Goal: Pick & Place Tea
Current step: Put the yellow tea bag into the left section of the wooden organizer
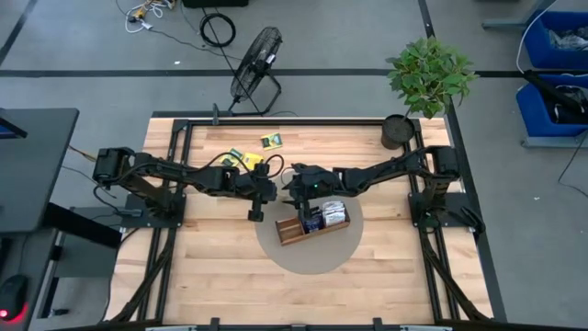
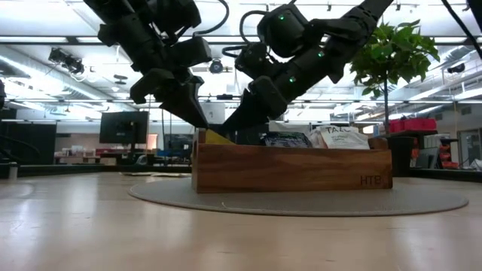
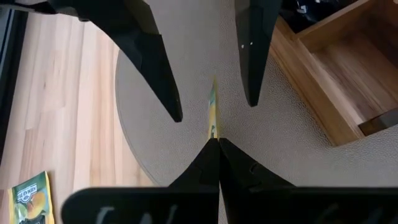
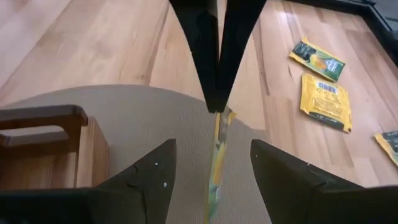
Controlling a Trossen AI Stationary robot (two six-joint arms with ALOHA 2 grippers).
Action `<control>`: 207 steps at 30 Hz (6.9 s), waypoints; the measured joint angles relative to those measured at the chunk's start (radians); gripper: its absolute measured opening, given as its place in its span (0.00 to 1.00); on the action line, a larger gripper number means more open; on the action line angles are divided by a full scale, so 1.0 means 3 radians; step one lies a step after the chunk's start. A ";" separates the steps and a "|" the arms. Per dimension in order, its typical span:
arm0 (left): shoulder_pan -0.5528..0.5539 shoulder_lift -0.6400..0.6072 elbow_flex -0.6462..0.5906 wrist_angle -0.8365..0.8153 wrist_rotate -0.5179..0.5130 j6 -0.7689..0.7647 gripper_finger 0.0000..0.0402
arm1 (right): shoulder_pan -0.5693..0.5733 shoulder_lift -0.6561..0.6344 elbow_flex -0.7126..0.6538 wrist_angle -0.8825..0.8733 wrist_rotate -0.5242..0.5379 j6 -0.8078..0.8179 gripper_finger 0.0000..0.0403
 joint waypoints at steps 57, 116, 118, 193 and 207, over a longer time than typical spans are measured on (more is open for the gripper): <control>0.0062 -0.0796 -0.1149 0.2467 0.0476 -0.0873 0.13 | 0.0008 -0.0419 -0.0513 0.0100 0.0186 0.0165 0.00; 0.0069 -0.0996 -0.1786 0.3957 0.0637 -0.1540 0.22 | 0.0165 -0.0875 -0.0661 0.1460 0.0037 0.0235 0.00; 0.0069 -0.0996 -0.1785 0.3995 0.0637 -0.1540 0.15 | 0.0165 -0.0875 -0.0661 0.1476 0.0035 0.0237 0.00; -0.1165 0.0153 -0.0725 0.2125 -0.1159 -0.2709 0.00 | 0.0091 -0.2589 -0.1611 0.0074 0.0829 0.0610 0.36; -0.1104 0.0474 -0.0727 0.2199 -0.1251 -0.2843 0.00 | 0.0092 -0.2587 -0.1609 0.0065 0.0828 0.0573 0.36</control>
